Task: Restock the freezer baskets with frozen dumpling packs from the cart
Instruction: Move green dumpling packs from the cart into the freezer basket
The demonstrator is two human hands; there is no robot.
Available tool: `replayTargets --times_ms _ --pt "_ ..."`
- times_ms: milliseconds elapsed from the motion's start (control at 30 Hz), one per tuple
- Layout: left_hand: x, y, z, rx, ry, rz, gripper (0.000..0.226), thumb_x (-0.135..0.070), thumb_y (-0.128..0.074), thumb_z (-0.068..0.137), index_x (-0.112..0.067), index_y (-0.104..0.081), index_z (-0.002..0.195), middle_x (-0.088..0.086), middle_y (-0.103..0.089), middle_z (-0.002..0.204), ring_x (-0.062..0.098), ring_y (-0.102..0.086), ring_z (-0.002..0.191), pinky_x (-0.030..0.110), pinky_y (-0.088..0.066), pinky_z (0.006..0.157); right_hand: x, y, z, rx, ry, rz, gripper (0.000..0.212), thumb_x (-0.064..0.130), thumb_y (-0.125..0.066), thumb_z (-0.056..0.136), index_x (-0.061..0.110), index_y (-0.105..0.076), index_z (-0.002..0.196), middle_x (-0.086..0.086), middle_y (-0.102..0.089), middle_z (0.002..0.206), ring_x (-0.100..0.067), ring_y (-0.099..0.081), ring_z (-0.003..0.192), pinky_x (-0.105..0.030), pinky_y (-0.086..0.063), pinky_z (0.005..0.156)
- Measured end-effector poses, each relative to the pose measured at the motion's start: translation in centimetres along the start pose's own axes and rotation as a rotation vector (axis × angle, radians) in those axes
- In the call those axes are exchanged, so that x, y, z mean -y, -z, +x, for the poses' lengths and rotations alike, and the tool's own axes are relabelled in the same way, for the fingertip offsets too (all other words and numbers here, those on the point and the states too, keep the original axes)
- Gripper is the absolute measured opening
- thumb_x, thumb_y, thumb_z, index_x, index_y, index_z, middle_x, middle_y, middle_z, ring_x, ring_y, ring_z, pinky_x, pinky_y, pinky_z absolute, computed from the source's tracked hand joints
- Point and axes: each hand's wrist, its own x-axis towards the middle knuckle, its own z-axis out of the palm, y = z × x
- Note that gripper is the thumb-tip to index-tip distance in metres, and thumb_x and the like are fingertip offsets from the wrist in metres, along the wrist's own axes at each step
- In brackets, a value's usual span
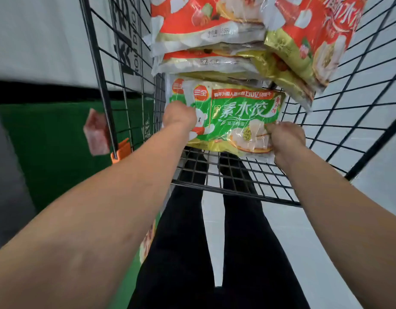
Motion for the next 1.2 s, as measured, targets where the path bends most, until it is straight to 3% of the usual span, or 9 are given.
replayTargets --times_ms 100,167,300,433,600,733,1000,1133,1200 --pt "-0.2 1.1 -2.4 -0.007 -0.07 -0.014 0.013 -0.016 -0.052 0.1 -0.01 -0.059 0.091 0.015 -0.067 0.112 0.031 -0.065 0.1 0.044 -0.055 0.093 0.0 0.7 -2.1 0.016 -0.006 0.033 0.026 0.011 -0.066 0.084 0.011 -0.064 0.11 -0.007 -0.069 0.102 -0.023 -0.068 0.087 -0.028 -0.06 0.054" --pt "0.1 2.3 -3.9 -0.03 -0.091 -0.051 0.024 -0.015 -0.054 0.097 -0.017 -0.049 0.074 0.014 -0.069 0.099 0.031 -0.068 0.092 0.043 -0.057 0.085 0.2 1.5 -4.0 0.054 0.004 0.053 0.032 0.014 -0.067 0.08 0.01 -0.064 0.112 -0.009 -0.068 0.106 -0.026 -0.069 0.089 -0.029 -0.06 0.055" --pt "0.3 5.0 -8.1 -0.049 -0.192 -0.139 0.028 -0.013 -0.058 0.094 -0.018 -0.046 0.07 0.004 -0.06 0.075 0.018 -0.055 0.066 0.027 -0.043 0.059 1.6 3.9 -7.1 0.089 0.064 0.099 0.018 0.009 -0.066 0.078 0.011 -0.064 0.096 -0.017 -0.069 0.11 -0.034 -0.067 0.102 -0.054 -0.057 0.088" --pt "0.7 7.6 -13.2 -0.068 -0.284 -0.196 0.035 -0.012 -0.058 0.095 -0.02 -0.043 0.064 -0.004 -0.05 0.061 0.011 -0.042 0.053 0.017 -0.033 0.043 3.2 6.6 -11.0 0.121 0.129 0.1 0.018 0.009 -0.066 0.071 0.011 -0.064 0.089 -0.021 -0.07 0.106 -0.035 -0.069 0.096 -0.057 -0.057 0.086" --pt "2.1 11.1 -19.1 -0.106 -0.335 -0.278 0.026 -0.016 -0.061 0.092 -0.019 -0.051 0.068 0.001 -0.056 0.071 0.017 -0.051 0.068 0.032 -0.042 0.064 5.1 9.5 -16.1 0.25 0.151 0.102 0.013 0.0 -0.061 0.086 0.004 -0.066 0.098 -0.013 -0.074 0.093 -0.027 -0.074 0.071 -0.053 -0.061 0.063" --pt "5.0 14.7 -22.4 -0.188 -0.348 -0.406 0.019 -0.02 -0.062 0.088 -0.019 -0.058 0.07 0.006 -0.064 0.075 0.024 -0.063 0.075 0.037 -0.051 0.07 6.1 9.3 -20.8 0.383 0.189 0.049 0.021 0.004 -0.059 0.089 0.006 -0.067 0.108 -0.016 -0.075 0.101 -0.035 -0.075 0.084 -0.066 -0.057 0.072" --pt "13.3 20.8 -25.5 -0.361 -0.255 -0.752 0.028 -0.01 -0.062 0.09 -0.018 -0.055 0.064 0.003 -0.062 0.071 0.02 -0.057 0.071 0.035 -0.047 0.068 6.8 3.8 -29.7 0.543 0.401 -0.275 0.015 0.004 -0.053 0.096 0.002 -0.064 0.107 -0.015 -0.076 0.096 -0.03 -0.075 0.083 -0.053 -0.061 0.073" --pt "19.9 24.8 -25.9 -0.396 -0.24 -0.933 0.022 -0.02 -0.064 0.083 -0.022 -0.058 0.062 0.008 -0.059 0.072 0.022 -0.057 0.075 0.044 -0.051 0.072 4.9 -1.3 -34.6 0.606 0.508 -0.416 0.013 0.006 -0.054 0.096 0.005 -0.063 0.104 -0.014 -0.076 0.097 -0.031 -0.075 0.087 -0.056 -0.06 0.079" --pt "23.8 26.7 -26.1 -0.421 -0.219 -0.982 0.026 -0.018 -0.064 0.088 -0.021 -0.056 0.064 0.005 -0.057 0.069 0.021 -0.053 0.07 0.037 -0.043 0.065 3.3 -4.1 -37.1 0.622 0.559 -0.471 0.012 0.006 -0.055 0.096 0.003 -0.063 0.104 -0.015 -0.076 0.095 -0.031 -0.075 0.085 -0.055 -0.06 0.078"
